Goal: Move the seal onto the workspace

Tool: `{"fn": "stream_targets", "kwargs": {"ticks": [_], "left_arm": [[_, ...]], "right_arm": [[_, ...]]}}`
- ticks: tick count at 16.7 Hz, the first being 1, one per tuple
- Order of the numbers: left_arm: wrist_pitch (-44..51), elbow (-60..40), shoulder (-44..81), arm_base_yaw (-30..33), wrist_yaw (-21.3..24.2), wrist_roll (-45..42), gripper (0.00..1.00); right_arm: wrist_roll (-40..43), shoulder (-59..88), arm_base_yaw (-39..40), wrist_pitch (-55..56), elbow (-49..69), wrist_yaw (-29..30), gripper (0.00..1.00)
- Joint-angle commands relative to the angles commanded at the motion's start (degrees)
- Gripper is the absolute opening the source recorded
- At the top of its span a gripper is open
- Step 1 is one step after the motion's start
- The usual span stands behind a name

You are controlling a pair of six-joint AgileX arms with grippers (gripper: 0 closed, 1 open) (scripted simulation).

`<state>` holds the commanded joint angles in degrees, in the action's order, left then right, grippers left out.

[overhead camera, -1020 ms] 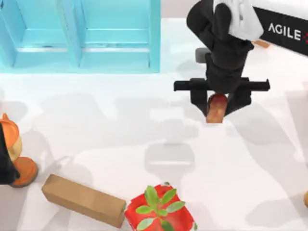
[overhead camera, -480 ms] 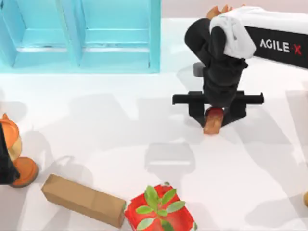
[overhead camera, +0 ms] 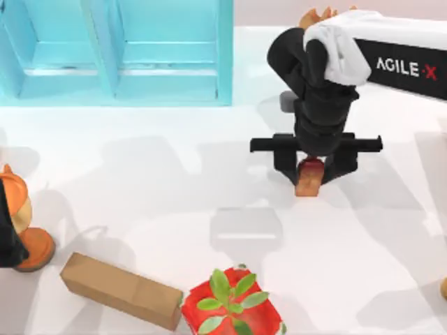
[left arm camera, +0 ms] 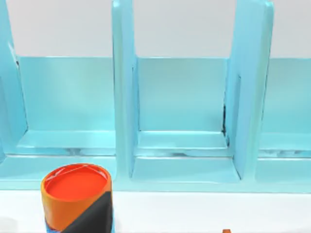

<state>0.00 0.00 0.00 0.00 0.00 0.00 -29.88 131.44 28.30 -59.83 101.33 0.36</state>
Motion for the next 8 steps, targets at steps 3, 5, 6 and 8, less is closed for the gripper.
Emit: {"fn": "stream_targets", "kwargs": {"ticks": [3,5,6,8], "left_arm": [[0.0,0.0,0.0,0.0,0.0,0.0,1.0],[0.0,0.0,0.0,0.0,0.0,0.0,1.0],[0.0,0.0,0.0,0.0,0.0,0.0,1.0],[0.0,0.0,0.0,0.0,0.0,0.0,1.0]], "right_arm": [[0.0,0.0,0.0,0.0,0.0,0.0,0.75],[0.0,0.0,0.0,0.0,0.0,0.0,0.9],[0.0,0.0,0.0,0.0,0.0,0.0,0.98],[0.0,0.0,0.0,0.0,0.0,0.0,1.0]]}}
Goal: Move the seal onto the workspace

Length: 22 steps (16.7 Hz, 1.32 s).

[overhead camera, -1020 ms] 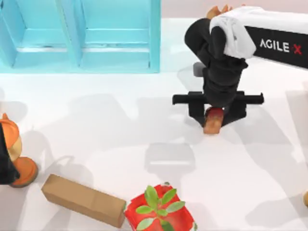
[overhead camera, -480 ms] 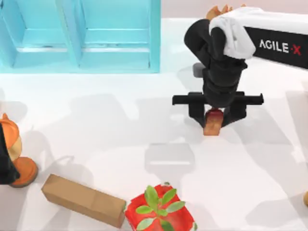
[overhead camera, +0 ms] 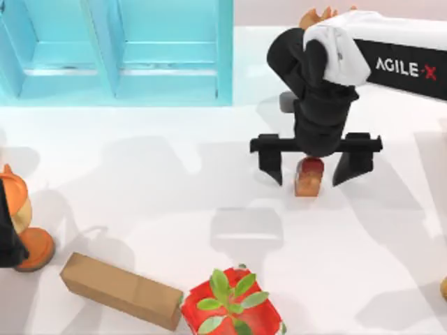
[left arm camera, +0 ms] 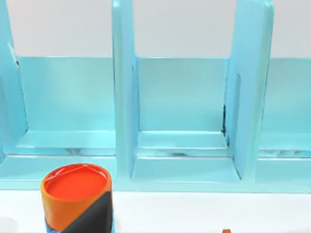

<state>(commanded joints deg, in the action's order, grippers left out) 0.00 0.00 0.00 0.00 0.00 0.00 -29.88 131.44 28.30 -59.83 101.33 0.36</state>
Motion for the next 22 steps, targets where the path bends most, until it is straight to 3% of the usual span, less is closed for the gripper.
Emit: {"fn": "stream_targets", "kwargs": {"ticks": [10,22], "left_arm": [[0.0,0.0,0.0,0.0,0.0,0.0,1.0],[0.0,0.0,0.0,0.0,0.0,0.0,1.0]], "right_arm": [[-0.1,0.3,-0.1,-1.8,2.1,0.0,1.0],[0.0,1.3,-0.3,-30.6,31.6,-0.7,1.0]]}}
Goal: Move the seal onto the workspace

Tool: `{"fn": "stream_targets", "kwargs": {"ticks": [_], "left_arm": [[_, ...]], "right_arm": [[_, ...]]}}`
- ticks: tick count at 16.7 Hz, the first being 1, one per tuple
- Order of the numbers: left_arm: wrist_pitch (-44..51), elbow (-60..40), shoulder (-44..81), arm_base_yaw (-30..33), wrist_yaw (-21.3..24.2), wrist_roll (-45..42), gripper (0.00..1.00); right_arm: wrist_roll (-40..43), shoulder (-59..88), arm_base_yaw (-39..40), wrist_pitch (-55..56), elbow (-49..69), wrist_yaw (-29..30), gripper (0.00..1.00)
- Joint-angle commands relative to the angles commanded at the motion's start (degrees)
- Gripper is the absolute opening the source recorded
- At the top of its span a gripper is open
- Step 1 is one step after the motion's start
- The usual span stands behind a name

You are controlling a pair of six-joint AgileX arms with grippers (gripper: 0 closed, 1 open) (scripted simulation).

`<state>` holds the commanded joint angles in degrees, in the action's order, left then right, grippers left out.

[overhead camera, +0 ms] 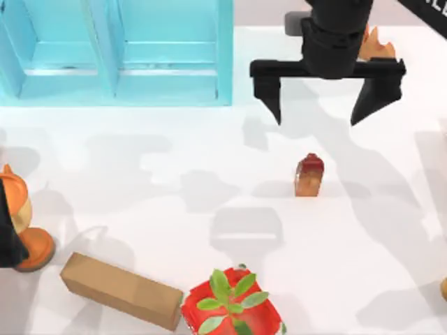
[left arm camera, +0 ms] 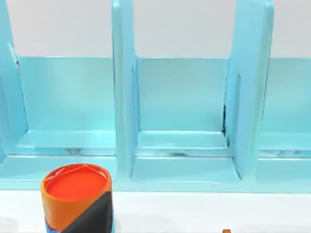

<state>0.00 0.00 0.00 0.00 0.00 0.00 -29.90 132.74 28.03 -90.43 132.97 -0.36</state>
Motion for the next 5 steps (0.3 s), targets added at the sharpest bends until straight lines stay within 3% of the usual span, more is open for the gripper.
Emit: {"fn": "stream_targets", "kwargs": {"ticks": [5], "left_arm": [[0.0,0.0,0.0,0.0,0.0,0.0,1.0]], "right_arm": [[0.2,-0.4,-0.1,-4.6,4.4,0.7,1.0]]}}
